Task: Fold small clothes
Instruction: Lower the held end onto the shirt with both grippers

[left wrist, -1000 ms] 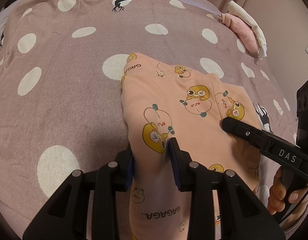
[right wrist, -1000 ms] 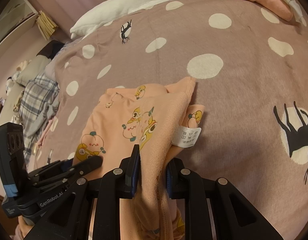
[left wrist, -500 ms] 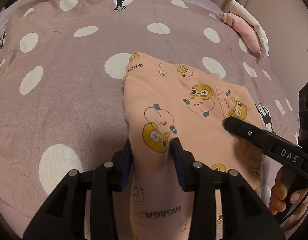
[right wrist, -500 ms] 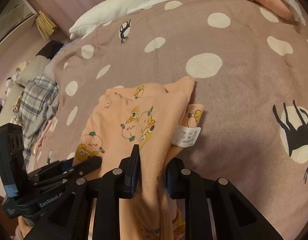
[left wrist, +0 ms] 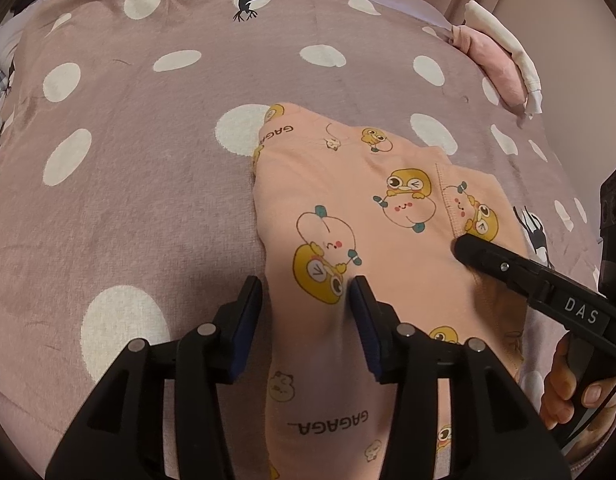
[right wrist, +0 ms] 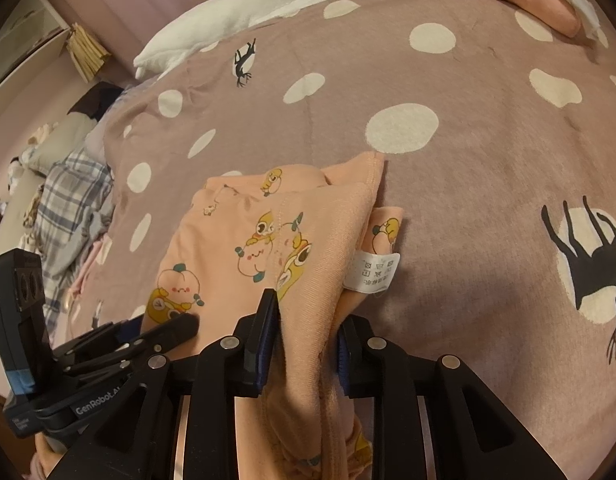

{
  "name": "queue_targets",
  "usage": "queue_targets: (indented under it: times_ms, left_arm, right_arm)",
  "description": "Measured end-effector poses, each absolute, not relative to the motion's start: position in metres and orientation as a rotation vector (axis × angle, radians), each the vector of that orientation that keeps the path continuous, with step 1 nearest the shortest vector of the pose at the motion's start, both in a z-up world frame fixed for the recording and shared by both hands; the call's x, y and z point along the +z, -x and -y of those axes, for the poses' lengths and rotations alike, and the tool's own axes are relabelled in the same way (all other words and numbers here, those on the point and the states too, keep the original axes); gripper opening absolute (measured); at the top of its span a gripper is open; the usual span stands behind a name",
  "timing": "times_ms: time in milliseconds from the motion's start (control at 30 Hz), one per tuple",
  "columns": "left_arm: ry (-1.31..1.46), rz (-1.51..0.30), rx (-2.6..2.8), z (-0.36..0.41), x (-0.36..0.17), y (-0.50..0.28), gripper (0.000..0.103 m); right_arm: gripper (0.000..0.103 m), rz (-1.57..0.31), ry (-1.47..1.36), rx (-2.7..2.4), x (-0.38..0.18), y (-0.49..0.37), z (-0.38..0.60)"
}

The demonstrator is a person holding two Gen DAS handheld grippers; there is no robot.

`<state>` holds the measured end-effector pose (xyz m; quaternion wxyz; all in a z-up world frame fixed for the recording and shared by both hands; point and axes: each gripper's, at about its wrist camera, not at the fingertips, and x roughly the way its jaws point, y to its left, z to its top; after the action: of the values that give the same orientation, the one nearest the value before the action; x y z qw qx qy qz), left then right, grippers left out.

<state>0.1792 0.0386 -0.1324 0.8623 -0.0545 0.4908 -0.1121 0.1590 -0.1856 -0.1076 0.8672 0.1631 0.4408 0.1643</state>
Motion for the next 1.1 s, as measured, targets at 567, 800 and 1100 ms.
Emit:
queue_targets:
  times_ms: [567,800,1100]
  left_arm:
    - [0.122,-1.034,-0.224,-0.0413,-0.1336,-0.1781,0.055]
    - [0.120,-1.035,-0.220,-0.0422,-0.1340,-0.1781,0.059]
    - [0.119,-1.037,-0.217,-0.0446,-0.1350,-0.1775,0.062]
  right_arm:
    - [0.030,-0.929,-0.354,0.335,-0.1098,-0.1591,0.1876]
    - [0.034,-0.931,-0.357,0.328,-0.1105,-0.1597,0.1897]
    - [0.039,-0.932,-0.351,0.315,-0.1103,-0.1589,0.1914]
